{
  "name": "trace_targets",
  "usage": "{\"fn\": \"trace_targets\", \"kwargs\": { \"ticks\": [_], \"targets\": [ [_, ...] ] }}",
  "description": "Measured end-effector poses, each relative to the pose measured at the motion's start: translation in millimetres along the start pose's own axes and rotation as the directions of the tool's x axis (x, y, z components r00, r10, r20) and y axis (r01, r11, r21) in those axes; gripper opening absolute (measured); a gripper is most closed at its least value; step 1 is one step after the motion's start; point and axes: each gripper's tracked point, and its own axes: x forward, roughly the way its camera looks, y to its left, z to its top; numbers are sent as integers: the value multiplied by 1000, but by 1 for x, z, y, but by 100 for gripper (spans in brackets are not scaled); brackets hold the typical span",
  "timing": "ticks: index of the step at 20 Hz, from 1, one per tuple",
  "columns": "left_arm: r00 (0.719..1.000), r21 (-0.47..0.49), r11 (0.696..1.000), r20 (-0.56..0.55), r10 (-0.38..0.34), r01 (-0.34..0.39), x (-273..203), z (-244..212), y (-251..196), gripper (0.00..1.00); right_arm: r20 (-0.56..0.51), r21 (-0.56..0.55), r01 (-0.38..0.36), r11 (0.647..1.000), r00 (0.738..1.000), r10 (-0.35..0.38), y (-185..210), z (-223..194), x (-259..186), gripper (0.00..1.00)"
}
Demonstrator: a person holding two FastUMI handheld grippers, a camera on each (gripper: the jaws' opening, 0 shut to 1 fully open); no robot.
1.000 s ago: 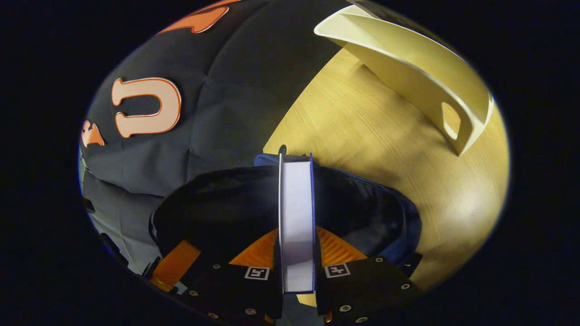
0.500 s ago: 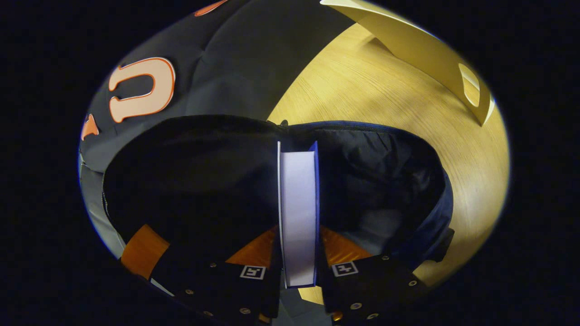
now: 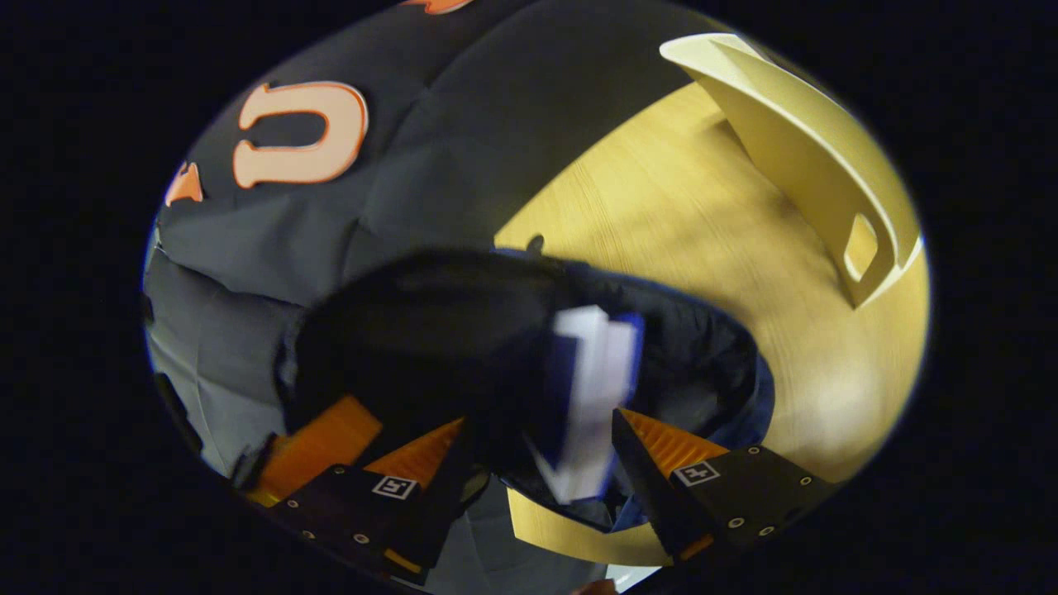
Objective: Open the schoolbag, grab two books from the bookshelf and put them into the schoolbag.
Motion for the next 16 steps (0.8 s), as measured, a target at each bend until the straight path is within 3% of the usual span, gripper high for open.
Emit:
{"fn": "trace_targets", "kwargs": {
  "ticks": [5,8,12,16],
  "targets": [
    [1000,-6,1000,-7,21,-21,2,-3,-4,6,222,-171,47,984,975,-8,-7,82,-43,97],
    [999,-8,1000,-10,30,-31,3,-4,-7,6,331,-267,107,958,943,-13,-13,121,-84,96],
    [999,-11,999,-12,40,-40,2,-7,-11,5,437,-350,217,911,898,-46,-29,170,-134,96],
    [999,-18,999,-20,49,-50,0,-10,-13,6,523,-400,383,832,841,-136,-66,210,-183,96]
  ]
}}
